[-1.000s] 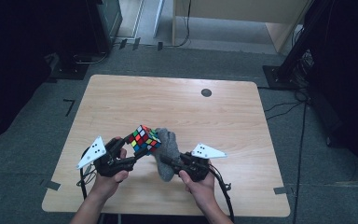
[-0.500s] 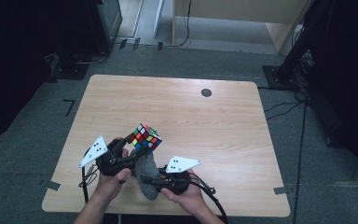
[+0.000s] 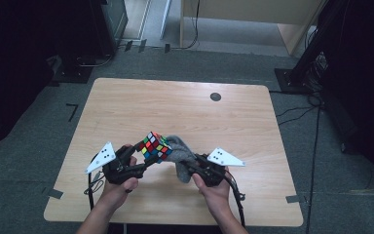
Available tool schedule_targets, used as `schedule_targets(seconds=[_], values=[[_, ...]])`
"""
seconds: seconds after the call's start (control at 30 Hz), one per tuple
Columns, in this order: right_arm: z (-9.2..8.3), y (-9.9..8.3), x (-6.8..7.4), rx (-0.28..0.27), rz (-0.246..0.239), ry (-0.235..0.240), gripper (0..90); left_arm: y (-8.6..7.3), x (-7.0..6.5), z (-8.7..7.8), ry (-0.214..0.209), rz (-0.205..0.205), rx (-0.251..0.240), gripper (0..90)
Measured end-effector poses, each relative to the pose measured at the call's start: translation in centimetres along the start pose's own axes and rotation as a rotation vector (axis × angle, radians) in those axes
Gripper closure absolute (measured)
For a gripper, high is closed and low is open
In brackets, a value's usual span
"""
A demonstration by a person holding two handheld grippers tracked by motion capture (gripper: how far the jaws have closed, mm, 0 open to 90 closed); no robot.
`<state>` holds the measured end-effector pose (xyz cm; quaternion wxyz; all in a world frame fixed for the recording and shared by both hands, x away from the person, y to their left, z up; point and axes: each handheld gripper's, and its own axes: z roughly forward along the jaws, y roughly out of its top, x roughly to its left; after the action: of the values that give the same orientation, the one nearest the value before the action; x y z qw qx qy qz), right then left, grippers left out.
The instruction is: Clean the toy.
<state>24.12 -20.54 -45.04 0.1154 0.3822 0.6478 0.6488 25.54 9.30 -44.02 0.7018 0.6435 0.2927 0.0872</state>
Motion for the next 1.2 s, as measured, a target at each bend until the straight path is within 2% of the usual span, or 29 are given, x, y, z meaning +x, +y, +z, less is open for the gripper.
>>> schedule_targets(seconds=[0.07, 0.17, 0.33, 0.43, 0.5, 0.57, 0.6, 0.67, 0.73, 0.77, 0.87, 1.0, 1.1, 1.2], values=[[-0.2, 0.0, -0.4, -0.012, 0.024, -0.026, 69.1, 0.0, 0.1, 0.0, -0.002, -0.004, -0.001, 33.4], [0.3, -0.5, -0.2, 0.033, 0.010, -0.024, 69.0, 0.0, -0.1, 0.0, -0.005, -0.011, -0.002, 33.4], [2.5, -2.3, 2.4, 0.163, -0.078, 0.059, 68.5, -0.2, -0.1, 0.3, 0.008, -0.014, 0.009, 33.4], [2.9, -2.5, 3.2, 0.185, -0.114, 0.101, 68.5, -0.2, 0.3, 0.0, -0.002, -0.040, -0.001, 33.4], [2.5, -2.1, 2.9, 0.157, -0.117, 0.072, 68.7, -0.2, 0.5, 0.0, -0.014, -0.047, 0.006, 33.4], [1.8, -1.5, 1.9, 0.114, -0.081, 0.022, 68.9, -0.2, 0.5, 0.2, -0.018, -0.040, 0.044, 33.4], [1.5, -1.3, 1.5, 0.093, -0.061, 0.006, 69.0, -0.4, 0.4, 0.5, -0.005, -0.020, 0.073, 33.4], [0.4, -0.6, 0.1, 0.038, -0.006, -0.061, 68.8, -0.7, 0.2, 0.8, 0.030, 0.016, 0.112, 33.4], [-0.2, -0.2, -0.8, 0.010, 0.018, -0.101, 68.6, -0.8, 0.0, 1.1, 0.058, 0.048, 0.131, 33.4], [-0.4, -0.1, -1.1, 0.008, 0.014, -0.117, 68.3, -0.9, 0.0, 1.1, 0.063, 0.049, 0.129, 33.4], [-0.6, 0.0, -1.6, 0.028, -0.067, -0.209, 66.6, -0.7, 0.1, 0.9, 0.079, 0.031, 0.111, 33.4], [-0.1, -0.5, -2.3, 0.099, -0.087, -0.233, 62.2, -0.6, 0.7, 0.7, 0.119, 0.010, 0.116, 33.4], [0.3, -0.8, -2.6, 0.139, -0.110, -0.252, 47.4, -0.6, 1.1, 0.6, 0.151, -0.012, 0.121, 33.4], [0.2, -0.4, -2.4, 0.127, -0.141, -0.298, 30.4, -0.6, 1.3, 0.5, 0.168, -0.027, 0.118, 33.4]])
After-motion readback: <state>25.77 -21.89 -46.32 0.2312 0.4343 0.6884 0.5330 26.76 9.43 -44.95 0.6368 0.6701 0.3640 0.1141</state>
